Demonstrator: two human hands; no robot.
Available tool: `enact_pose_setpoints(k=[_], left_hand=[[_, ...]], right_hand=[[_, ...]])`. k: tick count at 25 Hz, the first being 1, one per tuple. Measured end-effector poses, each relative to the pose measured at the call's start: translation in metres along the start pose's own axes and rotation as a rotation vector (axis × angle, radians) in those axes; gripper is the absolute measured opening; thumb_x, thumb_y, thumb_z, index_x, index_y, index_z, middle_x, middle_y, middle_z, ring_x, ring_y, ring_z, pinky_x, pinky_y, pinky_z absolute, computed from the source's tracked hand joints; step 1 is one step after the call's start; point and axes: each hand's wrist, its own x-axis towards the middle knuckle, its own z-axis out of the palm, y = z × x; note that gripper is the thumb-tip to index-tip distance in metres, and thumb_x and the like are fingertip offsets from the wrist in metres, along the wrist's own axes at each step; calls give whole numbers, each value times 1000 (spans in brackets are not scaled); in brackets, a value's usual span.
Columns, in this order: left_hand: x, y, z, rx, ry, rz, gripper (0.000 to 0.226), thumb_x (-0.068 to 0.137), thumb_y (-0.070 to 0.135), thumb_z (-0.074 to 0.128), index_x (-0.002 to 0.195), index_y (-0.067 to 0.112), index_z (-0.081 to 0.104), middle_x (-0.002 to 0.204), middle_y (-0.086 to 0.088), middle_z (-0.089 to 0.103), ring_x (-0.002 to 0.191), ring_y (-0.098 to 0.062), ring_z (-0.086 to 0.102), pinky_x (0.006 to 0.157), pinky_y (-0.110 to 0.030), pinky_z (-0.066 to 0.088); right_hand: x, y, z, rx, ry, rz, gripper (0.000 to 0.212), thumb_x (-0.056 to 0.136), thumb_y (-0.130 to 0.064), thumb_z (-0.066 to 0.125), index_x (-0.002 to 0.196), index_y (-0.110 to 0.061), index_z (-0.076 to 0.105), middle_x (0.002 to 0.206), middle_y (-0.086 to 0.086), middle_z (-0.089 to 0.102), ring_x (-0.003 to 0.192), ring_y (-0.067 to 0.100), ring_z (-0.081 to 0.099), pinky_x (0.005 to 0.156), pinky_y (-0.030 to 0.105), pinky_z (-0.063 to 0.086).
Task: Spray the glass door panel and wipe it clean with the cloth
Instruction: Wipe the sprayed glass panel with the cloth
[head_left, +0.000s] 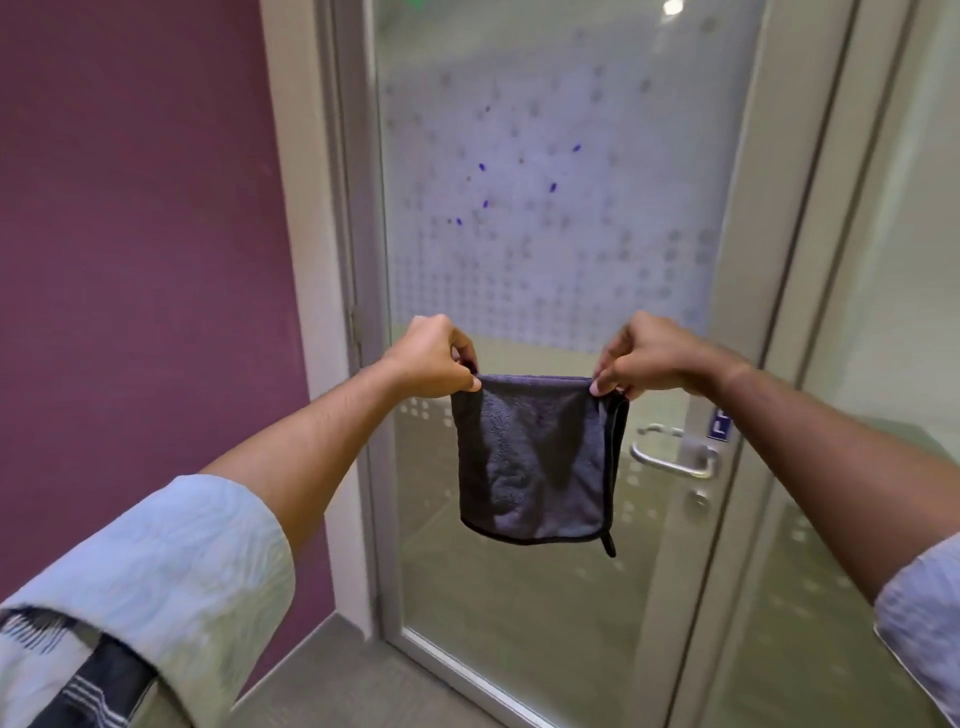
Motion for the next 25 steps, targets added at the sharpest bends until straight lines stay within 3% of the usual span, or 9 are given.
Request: enact_pose_setpoints(k=[13, 20, 25], left_hand=[[144, -113, -31, 22, 51, -60, 13, 74, 18, 81, 84, 12, 75, 66, 5, 58, 71, -12, 59, 64, -24, 49], [213, -162, -36, -9, 62, -8, 15, 75, 20, 81, 86, 12, 75, 68, 6, 56, 68, -7, 54, 60, -20, 42], [275, -199, -61, -58, 72, 117, 14, 73, 21, 83, 83, 13, 76, 65, 3, 57, 64, -10, 53, 58, -22, 45]], right_hand=[[201, -41, 21, 10, -70, -92, 11, 70, -3, 83, 77, 0, 76, 57, 5, 65, 58, 15, 60, 56, 26, 58], [265, -58, 31, -27, 6, -62, 12, 71, -2, 83, 80, 1, 76, 51, 0, 63, 55, 13, 58, 54, 24, 56], [306, -87, 26, -50, 134, -16, 11, 71, -5, 83, 80, -2, 77, 60, 2, 67, 60, 13, 61, 56, 23, 56]])
